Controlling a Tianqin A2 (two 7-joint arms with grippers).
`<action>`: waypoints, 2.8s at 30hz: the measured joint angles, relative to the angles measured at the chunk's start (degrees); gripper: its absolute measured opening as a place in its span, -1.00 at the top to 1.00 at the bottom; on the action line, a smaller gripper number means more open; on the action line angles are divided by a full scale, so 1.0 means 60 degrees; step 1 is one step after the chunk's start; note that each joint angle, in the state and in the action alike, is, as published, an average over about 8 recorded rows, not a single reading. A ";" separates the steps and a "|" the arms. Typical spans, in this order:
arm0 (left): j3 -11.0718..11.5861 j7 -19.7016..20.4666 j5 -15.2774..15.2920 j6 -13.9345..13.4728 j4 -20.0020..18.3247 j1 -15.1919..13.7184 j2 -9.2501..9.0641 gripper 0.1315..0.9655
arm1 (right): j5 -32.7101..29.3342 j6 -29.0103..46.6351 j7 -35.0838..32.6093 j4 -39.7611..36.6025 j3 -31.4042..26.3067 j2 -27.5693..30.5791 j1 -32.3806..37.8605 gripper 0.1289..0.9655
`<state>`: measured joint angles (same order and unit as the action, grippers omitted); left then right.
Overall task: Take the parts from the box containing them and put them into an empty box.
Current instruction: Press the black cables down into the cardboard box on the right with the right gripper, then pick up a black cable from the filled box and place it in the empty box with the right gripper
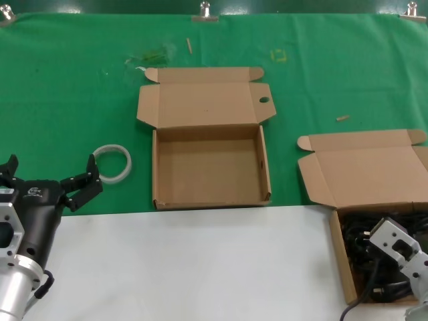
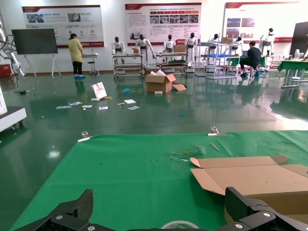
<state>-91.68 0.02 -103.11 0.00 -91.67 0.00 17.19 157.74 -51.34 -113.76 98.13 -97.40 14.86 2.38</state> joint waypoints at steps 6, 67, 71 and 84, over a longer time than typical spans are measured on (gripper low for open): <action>0.0000 0.0000 0.0000 0.0000 0.0000 0.0000 0.0000 -1.00 | 0.0000 0.0287 0.0095 -0.0343 -0.0062 0.0000 0.0126 -1.00; 0.0000 -0.0001 0.0000 0.0000 0.0000 0.0000 0.0000 -1.00 | 0.0000 0.1086 -0.0055 -0.0233 0.0764 -0.0650 -0.0347 0.87; 0.0000 -0.0001 0.0000 0.0000 0.0000 0.0000 0.0000 -1.00 | 0.0000 0.0990 -0.0255 0.0185 0.0973 -0.0823 -0.0438 0.89; 0.0000 -0.0001 0.0000 0.0000 0.0000 0.0000 0.0000 -1.00 | 0.0000 0.0674 -0.0176 0.2038 0.0354 -0.0984 -0.0174 0.97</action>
<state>-91.68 0.02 -103.11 0.00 -91.67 0.00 17.19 157.74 -47.30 -114.81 110.36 -95.28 8.96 1.33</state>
